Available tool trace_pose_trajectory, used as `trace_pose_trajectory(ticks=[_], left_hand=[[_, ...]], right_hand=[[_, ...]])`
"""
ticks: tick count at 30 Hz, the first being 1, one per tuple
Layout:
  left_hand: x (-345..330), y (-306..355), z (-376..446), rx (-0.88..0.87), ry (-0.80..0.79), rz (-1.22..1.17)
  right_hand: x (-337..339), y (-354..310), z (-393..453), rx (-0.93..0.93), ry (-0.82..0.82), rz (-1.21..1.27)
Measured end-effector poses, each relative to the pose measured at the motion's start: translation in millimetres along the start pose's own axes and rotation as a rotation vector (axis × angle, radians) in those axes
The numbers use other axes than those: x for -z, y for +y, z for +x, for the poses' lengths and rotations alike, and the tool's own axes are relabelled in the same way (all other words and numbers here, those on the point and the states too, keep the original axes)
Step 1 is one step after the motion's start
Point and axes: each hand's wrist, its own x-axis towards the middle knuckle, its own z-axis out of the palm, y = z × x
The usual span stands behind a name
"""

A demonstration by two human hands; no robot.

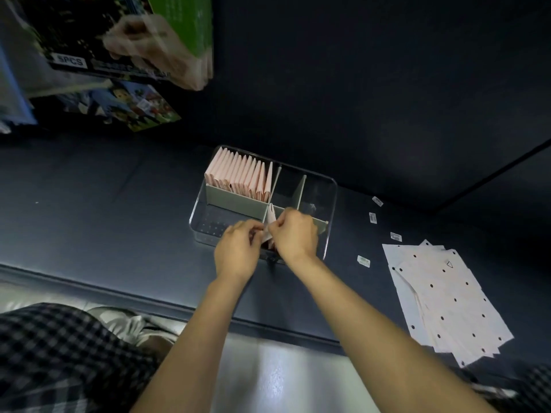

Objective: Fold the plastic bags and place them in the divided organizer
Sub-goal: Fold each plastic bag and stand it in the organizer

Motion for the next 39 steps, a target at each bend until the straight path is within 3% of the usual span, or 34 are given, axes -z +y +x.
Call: trace_pose_trajectory(ticks=[5, 14, 18, 21, 27, 31, 35, 39], left_hand=[[2, 1, 2, -0.007, 0.018, -0.08], [-3, -1, -5, -0.134, -0.03, 0.21], [-5, 2, -3, -0.107, -0.016, 0.217], [-7, 4, -1, -0.111, -0.028, 0.26], [-18, 20, -14, -0.172, 0.046, 0.313], [-34, 47, -34, -0.38, 0.165, 0.347], [-68, 72, -67, -0.639, -0.109, 0.282], [-103, 65, -102, -0.659, -0.454, 0.375]], right_hand=[[-19, -2, -4, -0.091, -0.147, 0.278], [-18, 22, 8, -0.053, -0.39, 0.456], [10, 58, -13, 0.038, -0.209, 0.536], [37, 129, -34, 0.101, -0.045, 0.362], [77, 310, -62, -0.252, 0.078, -0.011], [87, 366, -71, -0.419, 0.031, -0.107], [83, 377, -71, -0.314, 0.027, -0.332], [80, 379, -74, -0.184, 0.159, -0.402]])
